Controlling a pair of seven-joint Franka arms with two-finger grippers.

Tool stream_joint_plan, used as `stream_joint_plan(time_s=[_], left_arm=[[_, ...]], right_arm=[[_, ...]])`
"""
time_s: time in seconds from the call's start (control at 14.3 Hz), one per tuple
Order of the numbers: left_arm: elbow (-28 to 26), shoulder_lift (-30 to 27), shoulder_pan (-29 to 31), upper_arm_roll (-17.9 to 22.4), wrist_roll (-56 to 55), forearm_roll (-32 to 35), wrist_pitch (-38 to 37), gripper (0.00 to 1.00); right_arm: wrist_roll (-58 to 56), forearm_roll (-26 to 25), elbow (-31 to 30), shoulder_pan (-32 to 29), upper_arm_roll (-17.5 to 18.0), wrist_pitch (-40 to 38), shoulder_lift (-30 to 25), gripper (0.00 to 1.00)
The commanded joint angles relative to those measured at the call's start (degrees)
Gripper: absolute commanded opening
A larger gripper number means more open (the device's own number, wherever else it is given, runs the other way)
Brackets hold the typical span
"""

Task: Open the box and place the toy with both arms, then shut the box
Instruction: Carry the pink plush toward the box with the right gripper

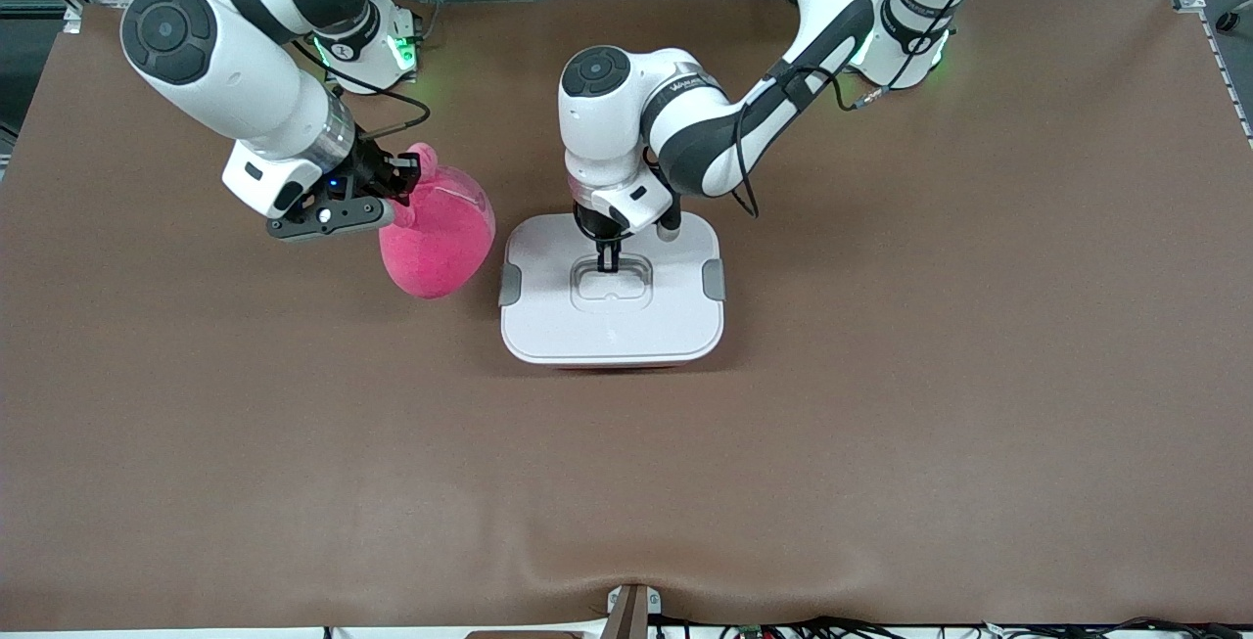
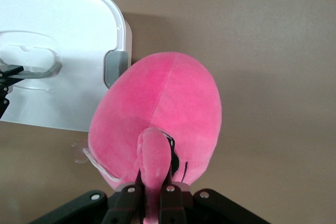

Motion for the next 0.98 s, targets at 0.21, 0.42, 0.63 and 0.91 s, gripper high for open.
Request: stream_joint_plan(time_s=[0.21, 0.42, 0.63, 0.91], left_arm=[[0.77, 0.70, -0.63, -0.05, -3.32, 1.39, 0.07, 0.00], [0.77, 0.70, -0.63, 0.03, -2.62, 1.48, 0.07, 0.00], [0.77, 0.52, -0.72, -0.05, -2.18, 2.44, 0.07, 0.00], [0.77, -0.09, -0.63, -0.05, -0.51, 3.06, 0.07, 0.00]], right_arm=[[1.98, 1.51, 4.02, -0.32, 0.09, -1.42, 2.36, 0.00], [1.98, 1.51, 6.92, -0.67, 0.09, -3.52, 3.85, 0.00], [1.90, 1.51, 9.21, -0.94, -0.09, -4.67, 4.91, 0.00], [1.90, 1.42, 9.30, -0.94, -0.18, -4.67, 4.91, 0.00]])
